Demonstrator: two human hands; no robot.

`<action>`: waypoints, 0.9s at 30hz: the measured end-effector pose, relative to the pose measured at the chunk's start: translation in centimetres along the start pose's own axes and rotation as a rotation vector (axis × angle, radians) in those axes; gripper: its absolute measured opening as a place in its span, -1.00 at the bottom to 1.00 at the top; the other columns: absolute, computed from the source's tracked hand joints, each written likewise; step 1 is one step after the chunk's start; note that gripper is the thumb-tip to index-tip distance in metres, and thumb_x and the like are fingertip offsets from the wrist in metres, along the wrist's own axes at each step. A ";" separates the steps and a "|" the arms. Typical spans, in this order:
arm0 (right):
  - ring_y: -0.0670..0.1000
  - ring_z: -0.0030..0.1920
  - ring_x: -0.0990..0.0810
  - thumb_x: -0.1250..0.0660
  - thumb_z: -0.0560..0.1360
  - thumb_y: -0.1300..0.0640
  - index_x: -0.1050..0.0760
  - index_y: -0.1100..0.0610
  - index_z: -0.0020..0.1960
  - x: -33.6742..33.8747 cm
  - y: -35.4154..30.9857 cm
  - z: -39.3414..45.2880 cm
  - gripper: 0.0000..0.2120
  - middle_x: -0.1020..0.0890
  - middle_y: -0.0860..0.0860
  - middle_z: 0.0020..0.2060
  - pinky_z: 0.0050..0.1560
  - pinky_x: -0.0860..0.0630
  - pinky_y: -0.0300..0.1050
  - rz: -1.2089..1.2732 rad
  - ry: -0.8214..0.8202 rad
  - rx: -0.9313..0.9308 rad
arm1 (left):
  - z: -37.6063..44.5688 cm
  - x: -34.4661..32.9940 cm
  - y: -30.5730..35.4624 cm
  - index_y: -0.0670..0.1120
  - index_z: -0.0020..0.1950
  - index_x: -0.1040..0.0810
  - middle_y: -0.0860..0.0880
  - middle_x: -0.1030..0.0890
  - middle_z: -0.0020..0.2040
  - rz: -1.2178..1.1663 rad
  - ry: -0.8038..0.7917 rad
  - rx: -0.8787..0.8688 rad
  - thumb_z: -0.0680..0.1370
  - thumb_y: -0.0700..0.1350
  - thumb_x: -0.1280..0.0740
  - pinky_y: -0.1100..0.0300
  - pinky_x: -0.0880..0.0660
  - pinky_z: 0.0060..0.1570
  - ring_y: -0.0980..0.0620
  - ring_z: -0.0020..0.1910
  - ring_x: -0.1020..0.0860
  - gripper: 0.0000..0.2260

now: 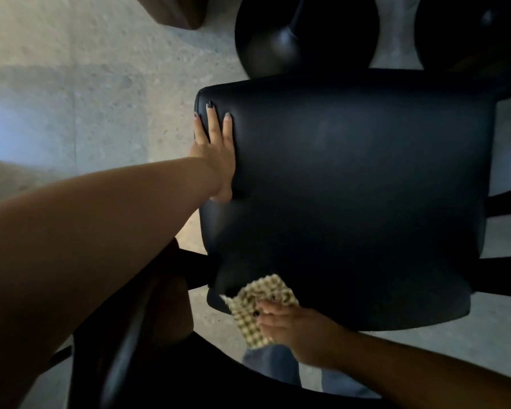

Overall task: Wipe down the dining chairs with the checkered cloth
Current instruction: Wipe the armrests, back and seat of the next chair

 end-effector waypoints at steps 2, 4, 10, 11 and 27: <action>0.03 0.50 -0.19 -0.14 0.56 0.31 -0.40 0.21 0.38 2.5 0.1 -0.8 -0.60 -0.33 0.13 0.45 0.49 0.03 -0.29 0.251 0.090 -0.045 | 0.0 -0.1 0.2 -0.39 0.46 0.39 -0.35 0.36 0.50 -0.076 -0.008 0.069 0.42 0.21 -0.36 -0.33 0.05 0.47 -0.51 0.44 0.34 0.13; 0.07 0.22 -0.56 -0.35 0.43 0.30 -0.62 0.27 0.09 6.4 2.5 -2.1 -0.75 -0.59 0.23 0.17 0.28 -0.42 -0.24 0.680 0.328 -0.367 | 0.0 -0.1 0.3 -0.33 0.45 0.47 -0.35 0.39 0.50 -0.163 0.003 0.126 0.40 0.21 -0.40 -0.24 0.00 0.47 -0.47 0.45 0.35 0.18; -0.11 0.26 -0.47 -0.10 0.40 0.41 -0.46 0.29 0.31 22.2 15.3 -4.9 -0.50 -0.51 0.08 0.25 0.34 -0.34 -0.30 0.529 1.005 -0.647 | -0.1 -0.3 0.4 -0.29 0.46 0.49 -0.39 0.40 0.48 -0.248 0.031 0.170 0.37 0.21 -0.46 -0.16 -0.06 0.48 -0.46 0.47 0.31 0.24; -0.04 0.33 -0.44 -0.10 0.40 0.39 -0.42 0.25 0.36 23.9 17.4 -4.8 -0.47 -0.48 0.09 0.31 0.38 -0.33 -0.21 0.478 1.021 -0.674 | -0.1 -0.3 0.3 -0.29 0.46 0.49 -0.39 0.40 0.48 -0.252 0.033 0.168 0.37 0.22 -0.45 -0.16 -0.06 0.48 -0.46 0.47 0.30 0.23; 0.04 0.48 0.35 -0.17 0.49 0.18 -0.04 0.18 0.55 5.6 7.3 -2.5 -0.34 -0.02 0.07 0.55 0.45 0.39 0.04 0.072 0.119 -0.392 | -0.1 -0.4 0.1 -0.31 0.46 0.48 -0.36 0.38 0.50 -0.270 0.036 0.139 0.38 0.25 -0.41 -0.20 0.01 0.51 -0.46 0.47 0.33 0.22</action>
Point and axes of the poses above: each hand's wrist, its own z-axis towards the middle knuckle, its own x-axis out of the back of the hand, y = z × x, the point moved 5 cm from there along z, towards the middle knuckle
